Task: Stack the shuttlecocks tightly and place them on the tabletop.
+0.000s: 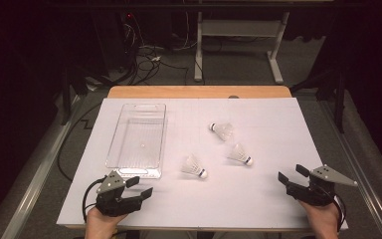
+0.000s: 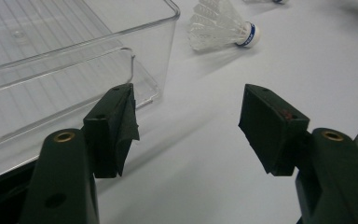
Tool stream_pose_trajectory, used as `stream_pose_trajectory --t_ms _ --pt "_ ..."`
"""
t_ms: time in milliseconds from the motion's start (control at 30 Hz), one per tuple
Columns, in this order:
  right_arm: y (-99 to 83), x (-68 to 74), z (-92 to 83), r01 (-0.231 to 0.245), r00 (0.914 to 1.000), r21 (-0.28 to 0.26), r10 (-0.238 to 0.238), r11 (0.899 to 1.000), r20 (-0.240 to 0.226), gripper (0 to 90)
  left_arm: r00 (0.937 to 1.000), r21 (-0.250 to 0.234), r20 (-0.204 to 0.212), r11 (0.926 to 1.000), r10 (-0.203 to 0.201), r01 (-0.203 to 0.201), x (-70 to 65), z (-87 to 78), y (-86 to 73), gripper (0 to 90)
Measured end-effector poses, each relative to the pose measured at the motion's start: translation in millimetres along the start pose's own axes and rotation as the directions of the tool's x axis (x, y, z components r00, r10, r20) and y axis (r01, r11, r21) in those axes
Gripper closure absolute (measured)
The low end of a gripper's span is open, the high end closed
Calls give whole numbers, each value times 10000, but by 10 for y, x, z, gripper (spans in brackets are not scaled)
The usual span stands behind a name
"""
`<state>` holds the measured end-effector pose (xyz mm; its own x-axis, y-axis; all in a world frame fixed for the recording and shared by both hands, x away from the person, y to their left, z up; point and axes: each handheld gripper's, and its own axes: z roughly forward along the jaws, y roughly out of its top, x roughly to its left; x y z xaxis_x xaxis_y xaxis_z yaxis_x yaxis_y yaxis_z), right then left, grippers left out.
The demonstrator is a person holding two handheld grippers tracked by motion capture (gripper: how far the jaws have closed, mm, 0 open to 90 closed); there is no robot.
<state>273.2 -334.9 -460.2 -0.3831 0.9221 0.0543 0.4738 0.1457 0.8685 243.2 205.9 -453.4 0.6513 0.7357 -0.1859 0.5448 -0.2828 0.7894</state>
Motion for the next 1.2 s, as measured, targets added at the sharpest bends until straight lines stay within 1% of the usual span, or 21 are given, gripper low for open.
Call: stream_pose_trajectory --t_ms 100,167,333,567,633,733,833,967,1067,1100,1167,1200 --pt "0 -1 -1 0 10000 -9 0 10000 0 264 10000 9 45 10000 -48 48 -24 27 12 365" --pt "0 -2 0 -21 10000 -12 21 10000 -9 263 9996 72 227 9999 -149 147 -48 62 39 361" --pt "0 -2 -1 -13 10000 -22 13 10000 -23 264 9993 138 342 9998 -149 144 -96 116 86 371" --pt "0 -4 -1 -45 10000 -31 45 10000 -49 263 9992 251 355 9996 -173 164 -149 179 143 381" --pt "0 -5 -2 -57 10000 -47 56 10000 -64 262 9993 265 343 9996 -112 103 -185 207 172 383" --pt "0 -7 -2 -34 10000 -51 34 10000 -56 262 9990 248 421 9996 -137 126 -208 231 200 384" --pt "0 -4 -3 -49 10000 -52 49 10000 -65 263 9992 268 394 9996 -105 94 -223 250 218 384" --pt "0 -4 -3 -46 10000 -58 45 10000 -70 263 9991 384 413 9993 -10 -5 -259 294 245 385" --pt "0 -3 -3 -33 10000 -59 33 10000 -66 263 9991 608 428 9981 7 -33 -285 324 270 382" --pt "0 -3 -3 -38 10000 -60 37 10000 -67 263 9992 616 404 9981 63 -88 -296 330 274 377" --pt "0 -1 -3 -32 10000 -62 32 10000 -68 263 9988 657 471 9977 147 -178 -310 335 290 377" --pt "0 -1 -3 -32 10000 -58 31 10000 -74 263 9987 693 503 9975 121 -156 -315 341 300 377"
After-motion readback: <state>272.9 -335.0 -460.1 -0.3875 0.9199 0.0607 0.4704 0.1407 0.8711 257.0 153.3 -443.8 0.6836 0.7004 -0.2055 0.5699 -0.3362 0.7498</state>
